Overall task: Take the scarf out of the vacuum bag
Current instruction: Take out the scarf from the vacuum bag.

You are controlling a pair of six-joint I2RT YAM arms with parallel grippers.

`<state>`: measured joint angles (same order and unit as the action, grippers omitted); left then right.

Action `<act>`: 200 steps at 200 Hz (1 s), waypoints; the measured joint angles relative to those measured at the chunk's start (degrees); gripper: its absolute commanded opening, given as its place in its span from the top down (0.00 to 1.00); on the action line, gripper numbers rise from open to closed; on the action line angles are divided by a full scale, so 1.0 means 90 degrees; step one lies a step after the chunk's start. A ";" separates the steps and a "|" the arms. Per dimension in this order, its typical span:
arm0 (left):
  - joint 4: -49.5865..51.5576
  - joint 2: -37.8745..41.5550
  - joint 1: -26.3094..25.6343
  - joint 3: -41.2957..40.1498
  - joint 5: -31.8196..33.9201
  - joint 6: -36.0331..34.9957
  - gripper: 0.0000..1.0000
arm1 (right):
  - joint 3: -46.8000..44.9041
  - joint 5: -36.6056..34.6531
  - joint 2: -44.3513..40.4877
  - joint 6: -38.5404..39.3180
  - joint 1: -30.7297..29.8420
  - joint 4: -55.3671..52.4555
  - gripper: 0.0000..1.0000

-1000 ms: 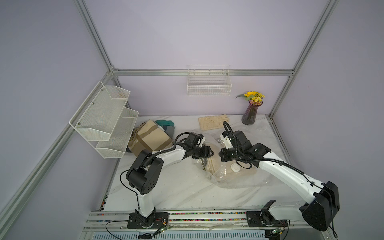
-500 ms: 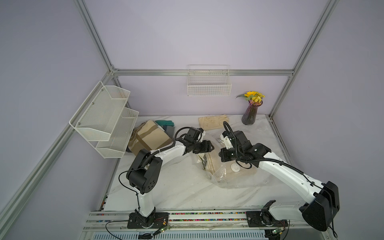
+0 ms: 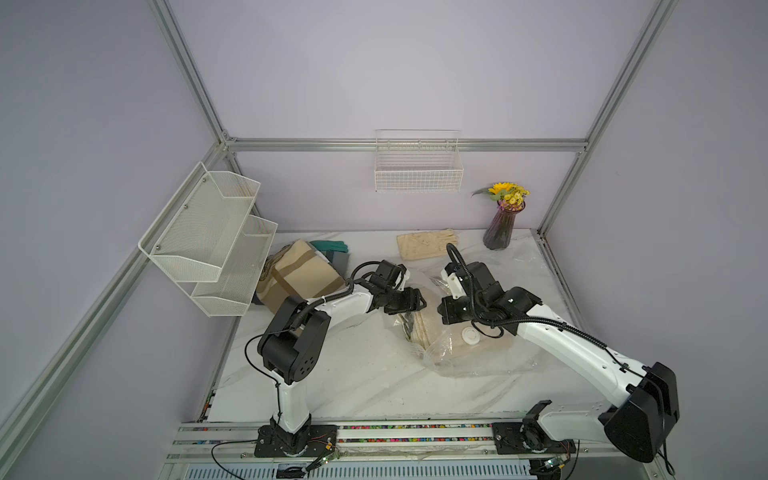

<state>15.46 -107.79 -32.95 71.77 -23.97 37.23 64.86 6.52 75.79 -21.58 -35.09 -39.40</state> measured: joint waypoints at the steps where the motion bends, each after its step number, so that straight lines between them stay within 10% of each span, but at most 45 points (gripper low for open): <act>1: -0.0002 -0.0002 0.0000 0.0000 -0.0005 0.0002 0.27 | 0.0000 0.0000 -0.0002 0.0000 0.0000 0.0000 1.00; 74: 0.0027 -0.0187 -0.0109 0.0588 -0.0301 -0.0032 0.47 | -0.0007 -0.0015 -0.0002 -0.0002 0.0000 0.0000 1.00; 145: 0.0236 -0.0338 -0.0202 0.0447 -0.0389 -0.0041 0.45 | -0.0007 -0.0058 -0.0005 -0.0005 0.0000 -0.0002 1.00; 200: 0.0291 -0.0340 -0.0219 0.0374 -0.0442 -0.0068 0.96 | -0.0007 -0.0080 -0.0005 -0.0007 0.0000 -0.0002 1.00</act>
<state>18.09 -110.85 -34.92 75.13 -27.94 36.62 64.79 5.80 75.75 -21.65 -35.09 -39.42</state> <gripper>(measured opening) 0.092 0.052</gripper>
